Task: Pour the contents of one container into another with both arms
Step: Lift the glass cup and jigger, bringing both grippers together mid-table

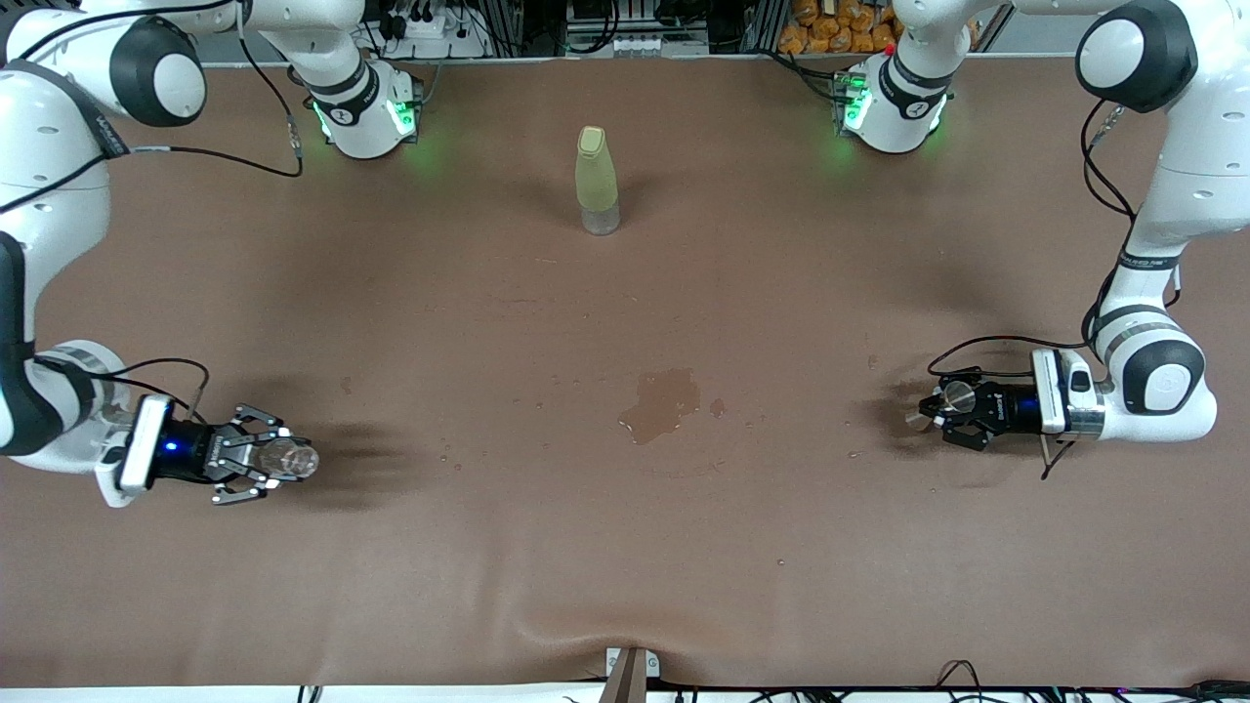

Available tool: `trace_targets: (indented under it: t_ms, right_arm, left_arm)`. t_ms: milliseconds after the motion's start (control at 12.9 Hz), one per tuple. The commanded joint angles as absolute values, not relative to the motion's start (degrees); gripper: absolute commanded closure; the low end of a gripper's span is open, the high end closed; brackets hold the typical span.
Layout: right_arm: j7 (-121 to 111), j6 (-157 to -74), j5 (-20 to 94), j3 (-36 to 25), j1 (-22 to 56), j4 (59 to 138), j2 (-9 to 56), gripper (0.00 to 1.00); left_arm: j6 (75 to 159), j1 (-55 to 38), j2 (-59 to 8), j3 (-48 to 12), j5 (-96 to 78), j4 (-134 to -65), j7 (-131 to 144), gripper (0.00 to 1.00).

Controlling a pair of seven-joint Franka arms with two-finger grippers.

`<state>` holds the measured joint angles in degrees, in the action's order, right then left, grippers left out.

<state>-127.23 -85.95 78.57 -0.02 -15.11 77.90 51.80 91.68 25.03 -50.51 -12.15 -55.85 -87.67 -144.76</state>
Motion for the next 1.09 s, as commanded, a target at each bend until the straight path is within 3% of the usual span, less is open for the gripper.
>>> trace_targets:
  t_ms: [0,543,854,1009]
  right_arm:
    - [-126.8,-87.7,85.0,-0.2,-11.1,83.6,49.2,1.0]
    - [-129.1,-94.9,86.7,-0.2,-0.6,84.7,45.7,1.0]
    - [-128.8,-104.9,89.5,-0.1,4.7,99.4,32.2,1.0]
    - [-128.8,-105.2,91.0,-0.1,6.1,101.9,30.3,1.0]
  left_arm:
    - [91.9,24.9,-45.8,-14.0,-56.4,-87.6,-144.9,1.0]
    - [103.0,18.3,-45.3,-17.8,-63.4,-87.5,-142.3,1.0]
    - [110.5,9.2,-46.1,-17.7,-69.6,-87.3,-139.0,1.0]
    - [116.5,2.8,-46.5,-17.7,-78.1,-87.4,-139.0,1.0]
